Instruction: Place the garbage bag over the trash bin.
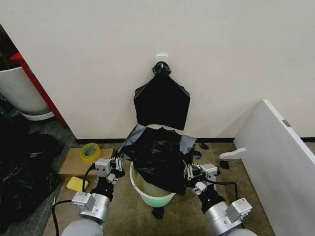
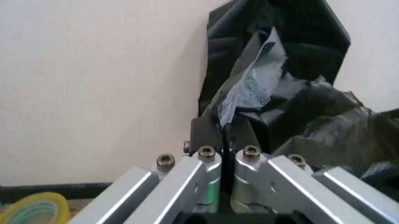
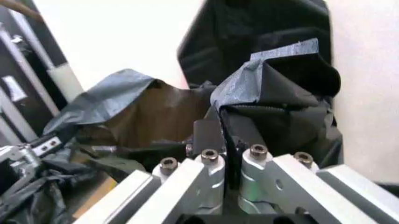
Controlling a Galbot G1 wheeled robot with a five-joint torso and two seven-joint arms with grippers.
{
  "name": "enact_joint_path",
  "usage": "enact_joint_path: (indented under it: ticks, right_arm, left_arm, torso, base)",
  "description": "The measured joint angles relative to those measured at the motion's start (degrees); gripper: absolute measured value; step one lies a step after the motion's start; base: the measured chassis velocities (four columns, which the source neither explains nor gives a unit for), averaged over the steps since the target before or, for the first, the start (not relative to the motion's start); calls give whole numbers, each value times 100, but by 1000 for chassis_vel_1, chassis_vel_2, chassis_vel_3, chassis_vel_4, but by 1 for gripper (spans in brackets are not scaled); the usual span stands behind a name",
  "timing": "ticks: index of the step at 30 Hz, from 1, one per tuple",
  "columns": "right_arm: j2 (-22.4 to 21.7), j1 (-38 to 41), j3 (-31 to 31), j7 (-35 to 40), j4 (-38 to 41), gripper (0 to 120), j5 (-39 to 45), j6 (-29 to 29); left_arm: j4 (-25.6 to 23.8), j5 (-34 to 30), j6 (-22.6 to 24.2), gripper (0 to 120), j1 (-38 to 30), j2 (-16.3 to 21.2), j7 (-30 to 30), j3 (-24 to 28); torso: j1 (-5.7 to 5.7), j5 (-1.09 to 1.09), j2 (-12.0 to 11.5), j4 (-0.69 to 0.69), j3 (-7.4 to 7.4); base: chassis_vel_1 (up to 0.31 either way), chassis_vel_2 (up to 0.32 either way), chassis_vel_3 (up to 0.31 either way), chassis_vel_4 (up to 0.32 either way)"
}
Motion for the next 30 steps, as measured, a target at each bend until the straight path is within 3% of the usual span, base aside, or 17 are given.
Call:
enact_joint_path:
  ticks: [9,16,21,25,30]
  right_arm:
    - [112,233,-51,-339,-692,0,233,248]
    - [-35,152,-128,-5,-634,0,296,99]
    - [-339,-103,-145,655,-202,0,205,-452]
    - [-696,-374,-112,1285,382,0,417,-1235]
    - [-835,-419,-51,1572,554,0,769,-1682]
  left_arm:
    - [205,365,-134,0,-58,-36,91,119]
    - [246,64,-110,0,-55,97,173,267]
    - [217,-175,56,0,40,186,83,439]
    - [175,-426,311,0,164,209,-112,858]
    - [251,-353,386,0,187,152,-180,1094]
  torso:
    - [0,1,0,0,1]
    - [0,1,0,0,0]
    - [0,1,0,0,0]
    - [0,1,0,0,0]
    - [0,1,0,0,0]
  base:
    - [0,0,0,0]
    - [0,0,0,0]
    - [0,0,0,0]
    - [0,0,0,0]
    - [0,0,0,0]
